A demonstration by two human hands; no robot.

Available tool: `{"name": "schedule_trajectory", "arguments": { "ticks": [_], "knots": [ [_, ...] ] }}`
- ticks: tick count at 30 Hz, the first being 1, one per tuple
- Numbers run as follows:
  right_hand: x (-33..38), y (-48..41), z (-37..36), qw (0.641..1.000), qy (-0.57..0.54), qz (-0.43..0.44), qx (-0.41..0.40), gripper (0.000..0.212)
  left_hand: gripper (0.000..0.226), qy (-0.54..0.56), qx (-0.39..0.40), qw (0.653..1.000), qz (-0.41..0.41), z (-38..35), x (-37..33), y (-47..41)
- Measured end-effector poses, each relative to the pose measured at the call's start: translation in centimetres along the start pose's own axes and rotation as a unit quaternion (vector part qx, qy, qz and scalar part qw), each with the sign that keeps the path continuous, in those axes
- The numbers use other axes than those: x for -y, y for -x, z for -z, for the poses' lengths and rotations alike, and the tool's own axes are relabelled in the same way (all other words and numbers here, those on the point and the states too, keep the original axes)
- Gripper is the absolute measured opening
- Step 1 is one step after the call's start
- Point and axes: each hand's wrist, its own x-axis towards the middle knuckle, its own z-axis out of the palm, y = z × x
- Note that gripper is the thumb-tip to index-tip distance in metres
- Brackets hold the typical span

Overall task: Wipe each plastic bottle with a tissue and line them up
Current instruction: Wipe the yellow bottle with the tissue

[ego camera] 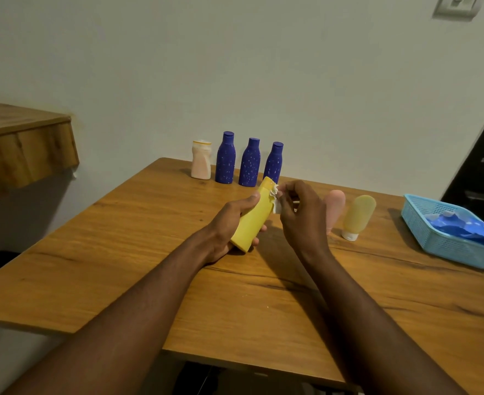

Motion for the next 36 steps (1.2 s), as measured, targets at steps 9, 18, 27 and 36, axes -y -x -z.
{"name": "schedule_trajectory", "arguments": {
  "ticks": [9,18,27,36],
  "knots": [
    [0.6,-0.2,0.1,0.999,-0.002,0.037,-0.005,0.011,0.043,-0.006,-0.003,1.000,-0.015,-0.2,0.2,0.0],
    [3.1,1.1,-0.3,0.975,0.125,0.113,0.148,0.023,0.041,0.097,-0.021,0.995,0.005,0.2,-0.1,0.2],
    [3.0,1.5,-0.8,0.976,0.079,0.113,0.167,0.025,0.039,0.163,-0.006,0.986,0.013,0.7,-0.3,-0.2],
    [-0.1,0.1,-0.1,0.999,-0.009,-0.029,0.037,0.011,0.042,0.123,-0.006,0.992,0.009,0.2,-0.4,0.2]
  ]
}}
